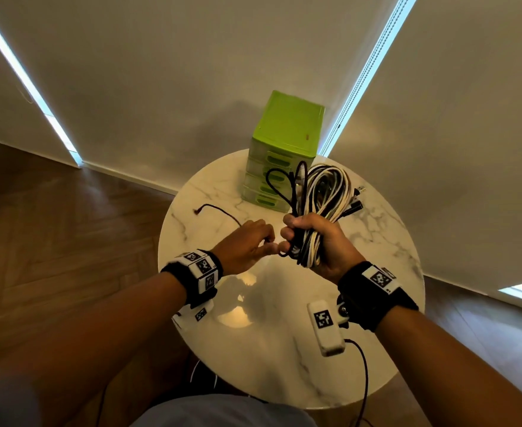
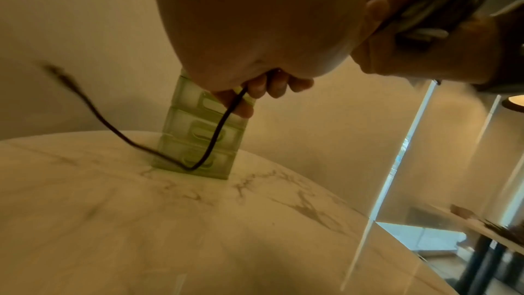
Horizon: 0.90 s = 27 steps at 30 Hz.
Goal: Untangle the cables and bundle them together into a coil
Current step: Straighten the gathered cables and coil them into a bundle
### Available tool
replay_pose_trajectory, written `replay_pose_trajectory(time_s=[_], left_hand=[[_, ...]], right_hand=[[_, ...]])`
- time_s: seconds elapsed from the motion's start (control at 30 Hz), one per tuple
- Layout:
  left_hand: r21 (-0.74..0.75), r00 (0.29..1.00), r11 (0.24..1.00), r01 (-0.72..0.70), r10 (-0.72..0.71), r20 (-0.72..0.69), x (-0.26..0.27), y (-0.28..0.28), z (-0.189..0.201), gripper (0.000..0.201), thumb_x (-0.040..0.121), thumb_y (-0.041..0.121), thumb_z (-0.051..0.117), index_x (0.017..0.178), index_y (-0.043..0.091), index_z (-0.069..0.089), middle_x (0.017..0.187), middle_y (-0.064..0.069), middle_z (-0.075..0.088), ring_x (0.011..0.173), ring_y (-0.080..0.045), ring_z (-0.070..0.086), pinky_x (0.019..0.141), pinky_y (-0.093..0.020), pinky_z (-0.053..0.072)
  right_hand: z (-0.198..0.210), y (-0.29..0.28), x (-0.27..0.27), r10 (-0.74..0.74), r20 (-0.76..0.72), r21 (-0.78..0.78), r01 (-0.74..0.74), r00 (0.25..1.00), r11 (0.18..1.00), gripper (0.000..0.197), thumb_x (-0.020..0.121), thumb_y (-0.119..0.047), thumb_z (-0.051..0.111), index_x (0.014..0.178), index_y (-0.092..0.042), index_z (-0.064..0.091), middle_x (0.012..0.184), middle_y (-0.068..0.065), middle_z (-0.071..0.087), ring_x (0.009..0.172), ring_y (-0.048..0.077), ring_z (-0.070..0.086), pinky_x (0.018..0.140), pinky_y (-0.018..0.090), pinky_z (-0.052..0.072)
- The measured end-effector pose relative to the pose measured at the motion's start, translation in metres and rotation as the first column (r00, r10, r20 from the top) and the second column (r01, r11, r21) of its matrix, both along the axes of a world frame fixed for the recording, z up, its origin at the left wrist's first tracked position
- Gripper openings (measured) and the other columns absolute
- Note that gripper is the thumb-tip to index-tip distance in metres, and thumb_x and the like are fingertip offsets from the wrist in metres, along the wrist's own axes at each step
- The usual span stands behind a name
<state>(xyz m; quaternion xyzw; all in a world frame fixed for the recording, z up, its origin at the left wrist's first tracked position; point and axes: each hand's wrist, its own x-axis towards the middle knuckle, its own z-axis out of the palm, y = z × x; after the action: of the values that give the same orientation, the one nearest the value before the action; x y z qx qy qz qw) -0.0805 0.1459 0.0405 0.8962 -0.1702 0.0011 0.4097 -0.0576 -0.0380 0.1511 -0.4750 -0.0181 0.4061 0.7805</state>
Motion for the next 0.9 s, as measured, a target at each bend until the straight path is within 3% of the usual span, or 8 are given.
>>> replay_pose_trajectory(time_s=[0.23, 0.33, 0.5, 0.57, 0.63, 0.73, 0.83, 0.9], left_hand=[[0.080, 1.000, 0.997, -0.021, 0.022, -0.011, 0.003, 0.047, 0.004, 0.068, 0.083, 0.084, 0.042, 0.073, 0.017, 0.056, 0.073, 0.006, 0.048, 0.066, -0.007, 0.044, 0.065, -0.027, 0.032], [-0.152, 0.976, 0.972, -0.179, 0.157, -0.149, -0.001, 0.046, 0.012, 0.042, 0.085, 0.059, 0.068, 0.076, 0.019, 0.059, 0.083, 0.001, 0.054, 0.075, -0.006, 0.053, 0.075, -0.021, 0.041], [-0.690, 0.853, 0.543, -0.478, 0.102, -0.511, 0.002, -0.001, 0.040, 0.017, 0.091, 0.019, 0.068, 0.103, 0.008, 0.060, 0.111, -0.015, 0.067, 0.096, -0.013, 0.065, 0.085, -0.027, 0.048], [-0.796, 0.824, 0.259, -0.547, 0.001, -0.567, 0.007, -0.019, 0.051, 0.003, 0.096, 0.010, 0.052, 0.094, 0.009, 0.050, 0.104, -0.020, 0.066, 0.099, -0.024, 0.066, 0.093, -0.039, 0.050], [-0.801, 0.799, 0.115, -0.587, -0.071, -0.597, 0.007, -0.032, 0.065, 0.014, 0.098, 0.010, 0.039, 0.094, 0.008, 0.052, 0.089, -0.013, 0.063, 0.087, -0.021, 0.062, 0.089, -0.038, 0.050], [-0.801, 0.799, 0.025, -0.598, -0.058, -0.598, 0.007, -0.043, 0.079, 0.033, 0.102, 0.028, 0.035, 0.083, 0.011, 0.054, 0.075, -0.007, 0.064, 0.072, -0.017, 0.061, 0.075, -0.034, 0.050], [-0.812, 0.812, 0.001, -0.584, -0.012, -0.584, 0.009, -0.051, 0.082, 0.056, 0.104, 0.052, 0.037, 0.127, 0.008, 0.061, 0.124, -0.017, 0.069, 0.110, -0.026, 0.068, 0.096, -0.043, 0.054], [-0.800, 0.798, 0.000, -0.600, 0.063, -0.599, 0.010, -0.056, 0.082, 0.059, 0.100, 0.058, 0.046, 0.137, 0.011, 0.047, 0.131, -0.017, 0.064, 0.117, -0.027, 0.066, 0.095, -0.043, 0.056]], right_hand=[[0.005, -0.036, 0.010, 0.087, 0.145, -0.176, -0.061, 0.986, 0.983, 0.015, 0.082, 0.002, 0.057, 0.094, -0.007, 0.053, 0.078, 0.010, 0.051, 0.066, 0.022, 0.052, 0.058, 0.034, 0.050], [0.001, -0.042, 0.011, 0.132, 0.310, -0.427, 0.014, 0.942, 0.904, 0.016, 0.076, 0.001, 0.065, 0.091, -0.001, 0.060, 0.078, 0.018, 0.058, 0.065, 0.032, 0.059, 0.063, 0.040, 0.054], [-0.018, -0.029, 0.005, 0.071, 0.424, -0.494, 0.165, 0.903, 0.854, 0.019, 0.067, -0.002, 0.067, 0.083, 0.005, 0.061, 0.074, 0.023, 0.058, 0.064, 0.034, 0.059, 0.065, 0.045, 0.054], [-0.025, -0.024, 0.003, 0.055, 0.484, -0.491, 0.219, 0.873, 0.843, 0.017, 0.068, -0.002, 0.067, 0.083, 0.003, 0.062, 0.073, 0.020, 0.061, 0.066, 0.031, 0.060, 0.066, 0.043, 0.055], [-0.029, -0.019, -0.001, 0.072, 0.550, -0.499, 0.258, 0.832, 0.827, 0.016, 0.073, 0.005, 0.067, 0.088, 0.000, 0.063, 0.074, 0.013, 0.063, 0.068, 0.025, 0.062, 0.066, 0.042, 0.055], [-0.033, -0.014, -0.006, 0.077, 0.593, -0.511, 0.301, 0.801, 0.806, 0.028, 0.076, 0.007, 0.068, 0.095, -0.014, 0.068, 0.076, -0.002, 0.070, 0.074, 0.019, 0.066, 0.070, 0.039, 0.058], [-0.038, -0.012, -0.005, 0.095, 0.627, -0.539, 0.342, 0.773, 0.770, 0.032, 0.071, -0.007, 0.071, 0.102, -0.016, 0.068, 0.087, 0.003, 0.073, 0.083, 0.023, 0.069, 0.077, 0.046, 0.060], [-0.037, -0.011, -0.005, 0.125, 0.626, -0.549, 0.322, 0.769, 0.771, 0.038, 0.074, -0.006, 0.074, 0.109, -0.018, 0.067, 0.092, -0.001, 0.072, 0.085, 0.016, 0.068, 0.077, 0.041, 0.057]])
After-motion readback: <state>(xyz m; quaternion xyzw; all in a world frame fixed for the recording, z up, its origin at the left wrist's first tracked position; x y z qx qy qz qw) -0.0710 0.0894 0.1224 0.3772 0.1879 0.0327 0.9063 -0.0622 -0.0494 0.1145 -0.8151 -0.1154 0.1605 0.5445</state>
